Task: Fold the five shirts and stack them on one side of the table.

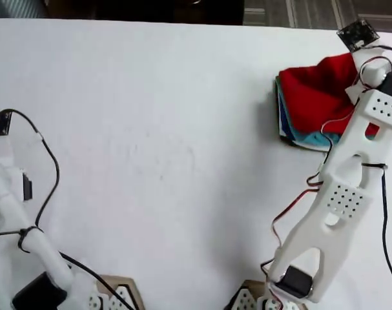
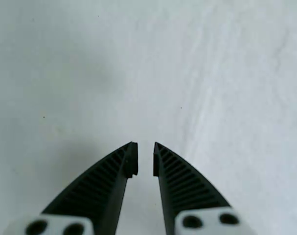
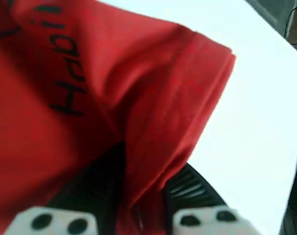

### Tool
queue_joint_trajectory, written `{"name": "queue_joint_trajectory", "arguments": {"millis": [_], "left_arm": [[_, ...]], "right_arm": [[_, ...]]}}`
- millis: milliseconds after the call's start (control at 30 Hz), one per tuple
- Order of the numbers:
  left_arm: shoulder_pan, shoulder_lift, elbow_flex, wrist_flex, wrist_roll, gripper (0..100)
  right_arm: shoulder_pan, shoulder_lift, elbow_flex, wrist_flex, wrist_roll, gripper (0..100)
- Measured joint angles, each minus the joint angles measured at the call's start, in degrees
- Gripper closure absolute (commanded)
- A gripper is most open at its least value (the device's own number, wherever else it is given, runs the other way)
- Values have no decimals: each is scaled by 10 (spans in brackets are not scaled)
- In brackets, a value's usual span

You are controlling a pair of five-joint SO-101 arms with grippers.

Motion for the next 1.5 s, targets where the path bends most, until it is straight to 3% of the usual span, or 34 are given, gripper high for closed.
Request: {"name": "queue_joint_trajectory", "arguments": {"millis": [133,333,433,500,600,667,867,1000,1167,1500], "left_arm": [[0,0,0,0,0,917],[0,0,0,0,0,917],[0,0,0,0,0,917],[0,0,0,0,0,917],[0,0,0,0,0,917],[0,0,0,0,0,917],[0,0,0,0,0,917],[0,0,0,0,0,917],[0,0,0,0,0,917],[0,0,0,-2,0,917]], "right_arm": [[3,10,0,-1,0,761],[4,10,-9,-5,-1,757],[4,8,-39,-25,-46,760],[5,2,-63,-42,-95,819],[5,-13,-98,-50,-170,996],[-2,-15,-114,-50,-198,940],[-56,-15,-106,-59,-213,976],[-81,19,-60,-138,-213,980],[-55,103,-48,-243,-215,980],[-16,168,-44,-258,-215,980]]}}
